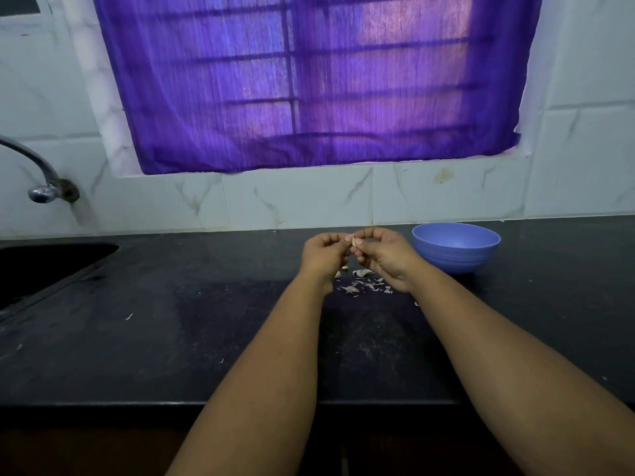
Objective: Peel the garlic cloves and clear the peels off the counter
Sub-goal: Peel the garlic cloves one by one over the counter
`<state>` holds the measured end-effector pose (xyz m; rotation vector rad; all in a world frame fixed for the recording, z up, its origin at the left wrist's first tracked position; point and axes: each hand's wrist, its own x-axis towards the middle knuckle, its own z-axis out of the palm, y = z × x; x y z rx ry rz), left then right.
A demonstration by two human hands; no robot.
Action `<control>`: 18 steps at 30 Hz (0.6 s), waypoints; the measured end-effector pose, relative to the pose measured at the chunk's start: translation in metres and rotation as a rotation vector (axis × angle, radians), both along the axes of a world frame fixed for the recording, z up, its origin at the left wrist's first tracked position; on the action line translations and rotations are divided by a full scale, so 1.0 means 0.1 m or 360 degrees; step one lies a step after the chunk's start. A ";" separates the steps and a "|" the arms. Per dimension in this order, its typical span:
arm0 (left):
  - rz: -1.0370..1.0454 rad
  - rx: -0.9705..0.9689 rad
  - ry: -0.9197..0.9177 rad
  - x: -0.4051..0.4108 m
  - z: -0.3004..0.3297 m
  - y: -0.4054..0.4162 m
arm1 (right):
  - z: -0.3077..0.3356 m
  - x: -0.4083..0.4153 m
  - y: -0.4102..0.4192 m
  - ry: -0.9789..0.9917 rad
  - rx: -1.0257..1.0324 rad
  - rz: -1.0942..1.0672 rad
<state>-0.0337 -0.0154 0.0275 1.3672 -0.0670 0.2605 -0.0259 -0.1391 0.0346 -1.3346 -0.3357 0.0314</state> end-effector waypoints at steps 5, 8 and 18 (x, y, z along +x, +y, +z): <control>0.0097 0.0103 0.0037 -0.01 -0.02 0.01 | -0.03 0.01 0.01 -0.0184 -0.0318 -0.0086; 0.0211 0.0303 0.0054 0.02 -0.04 0.01 | -0.03 0.00 0.03 -0.0243 -0.0458 -0.0175; 0.0148 0.0775 0.0026 0.04 -0.05 -0.05 | -0.04 0.03 0.04 -0.0112 -0.0277 -0.0224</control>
